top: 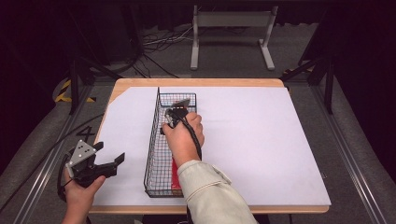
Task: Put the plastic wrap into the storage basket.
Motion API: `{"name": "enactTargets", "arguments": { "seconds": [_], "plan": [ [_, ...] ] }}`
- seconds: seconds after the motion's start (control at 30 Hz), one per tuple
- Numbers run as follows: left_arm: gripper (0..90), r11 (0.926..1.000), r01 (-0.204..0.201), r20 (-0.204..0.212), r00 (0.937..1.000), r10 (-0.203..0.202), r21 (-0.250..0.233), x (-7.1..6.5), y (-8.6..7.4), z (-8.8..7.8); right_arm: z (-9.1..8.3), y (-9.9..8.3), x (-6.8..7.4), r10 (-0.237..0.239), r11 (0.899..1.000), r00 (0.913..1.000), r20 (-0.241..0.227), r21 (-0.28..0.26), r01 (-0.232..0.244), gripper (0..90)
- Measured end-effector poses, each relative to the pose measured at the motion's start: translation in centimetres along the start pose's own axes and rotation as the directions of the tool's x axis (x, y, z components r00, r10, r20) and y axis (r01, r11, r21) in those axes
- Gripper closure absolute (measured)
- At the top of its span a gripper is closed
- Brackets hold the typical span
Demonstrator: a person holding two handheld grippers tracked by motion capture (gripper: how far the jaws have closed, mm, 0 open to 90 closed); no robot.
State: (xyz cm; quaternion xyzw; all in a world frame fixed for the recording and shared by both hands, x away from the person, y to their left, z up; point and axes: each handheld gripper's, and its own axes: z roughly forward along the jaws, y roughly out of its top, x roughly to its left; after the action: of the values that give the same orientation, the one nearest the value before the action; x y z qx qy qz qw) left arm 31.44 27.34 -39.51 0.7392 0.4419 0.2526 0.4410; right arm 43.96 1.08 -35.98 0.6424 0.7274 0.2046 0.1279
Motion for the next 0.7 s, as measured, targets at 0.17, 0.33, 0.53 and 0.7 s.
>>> {"name": "enactTargets", "arguments": {
  "seconds": [0.17, 0.33, 0.53, 0.7],
  "plan": [
    [12.9, 1.0, -0.001, -0.001, 1.0, 0.001, 0.005, 0.0, 0.0, 0.2, -0.6, 0.0, -0.1, -0.038, 0.999, 0.9993, 0.004, -0.017, 0.038, 25.9],
    [12.6, 0.9998, 0.007, 0.011, 0.9999, -0.007, 0.02, 0.2, 0.1, 0.4, -1.8, 0.1, -0.3, -0.129, 0.99, 0.9916, -0.001, -0.059, 0.129, 20.6],
    [11.9, 0.999, 0.006, 0.02, 0.9998, -0.007, 0.045, 0.3, 0.0, 0.6, -3.4, 0.3, -1.9, -0.175, 0.982, 0.9846, -0.003, -0.072, 0.174, 17.6],
    [11.6, 0.998, -0.007, 0.019, 0.9998, 0.006, 0.063, 0.2, 0.0, 0.8, -4.3, 0.7, -3.7, -0.196, 0.978, 0.9805, -0.014, -0.077, 0.194, 16.1]
  ]
}}
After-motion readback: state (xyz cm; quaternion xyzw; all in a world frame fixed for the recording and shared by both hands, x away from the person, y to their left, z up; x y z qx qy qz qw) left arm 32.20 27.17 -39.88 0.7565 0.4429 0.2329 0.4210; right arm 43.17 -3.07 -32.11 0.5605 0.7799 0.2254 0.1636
